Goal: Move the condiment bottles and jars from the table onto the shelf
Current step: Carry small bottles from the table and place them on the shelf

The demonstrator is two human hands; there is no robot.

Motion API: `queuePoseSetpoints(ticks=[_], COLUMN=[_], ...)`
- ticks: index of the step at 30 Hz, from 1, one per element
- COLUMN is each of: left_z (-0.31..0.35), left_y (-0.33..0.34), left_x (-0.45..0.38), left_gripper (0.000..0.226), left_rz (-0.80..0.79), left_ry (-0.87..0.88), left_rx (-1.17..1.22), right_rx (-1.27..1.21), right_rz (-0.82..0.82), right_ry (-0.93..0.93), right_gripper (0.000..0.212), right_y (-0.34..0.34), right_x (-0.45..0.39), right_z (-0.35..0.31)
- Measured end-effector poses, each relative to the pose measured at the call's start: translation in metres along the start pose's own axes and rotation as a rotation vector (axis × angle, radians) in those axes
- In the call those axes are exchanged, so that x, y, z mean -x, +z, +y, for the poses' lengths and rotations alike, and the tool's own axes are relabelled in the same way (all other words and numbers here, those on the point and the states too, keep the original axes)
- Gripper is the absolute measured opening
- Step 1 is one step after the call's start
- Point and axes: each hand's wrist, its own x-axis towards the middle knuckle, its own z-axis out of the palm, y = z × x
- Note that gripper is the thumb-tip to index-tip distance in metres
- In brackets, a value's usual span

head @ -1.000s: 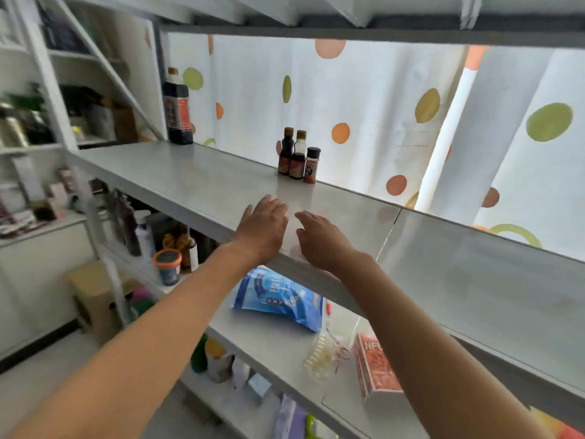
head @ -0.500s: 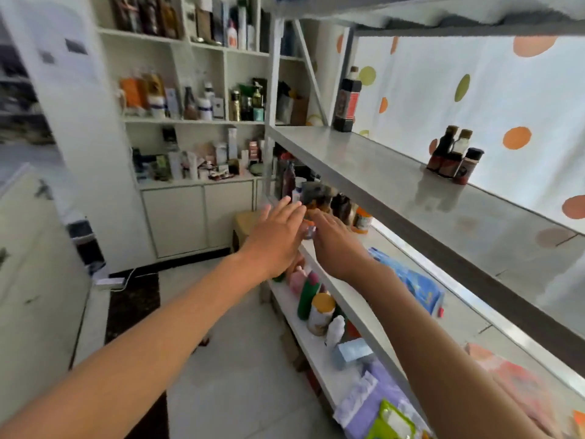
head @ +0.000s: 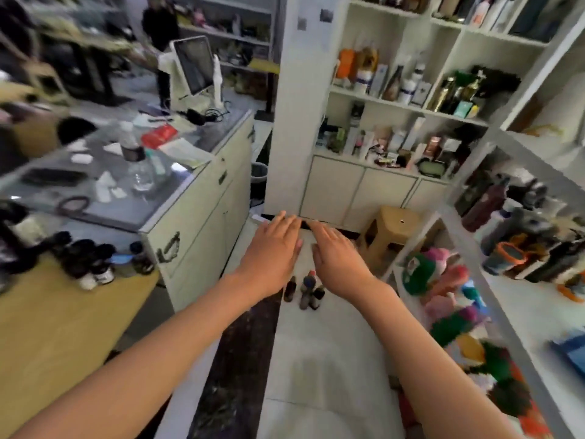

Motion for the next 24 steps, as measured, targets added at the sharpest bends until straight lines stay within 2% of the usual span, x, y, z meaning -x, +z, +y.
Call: queuePoseSetpoints(ticks=[5, 12, 17, 24], left_z=[-0.115, -0.244, -0.313, -0.381], left_y=[-0.011, -0.007, 0.001, 0.024], left_x=[0.042, 0.098, 0.129, 0.15], left_gripper=[0.052, 0.051, 0.051, 0.045], left_rz=[0.022, 0.029, 0.032, 0.078], left_ry=[-0.203, -0.406, -0.564, -0.803], left_rx=[-0.016, 0.0, 0.073, 0.232], right_rx=[-0.061, -0.112, -0.158, -0.217], right_rz=[-0.107, -0.252, -0.37, -0.472], right_ry=[-0.177, -0.293, -0.28, -0.138], right_gripper=[0.051, 0.049, 0.047, 0.045], right_y=[0.07, 0.16, 0.207, 0.266], right_x=[-0.066, -0.126, -0.154, -0.189], right_z=[-0.091, -0.192, -0.244, -0.274])
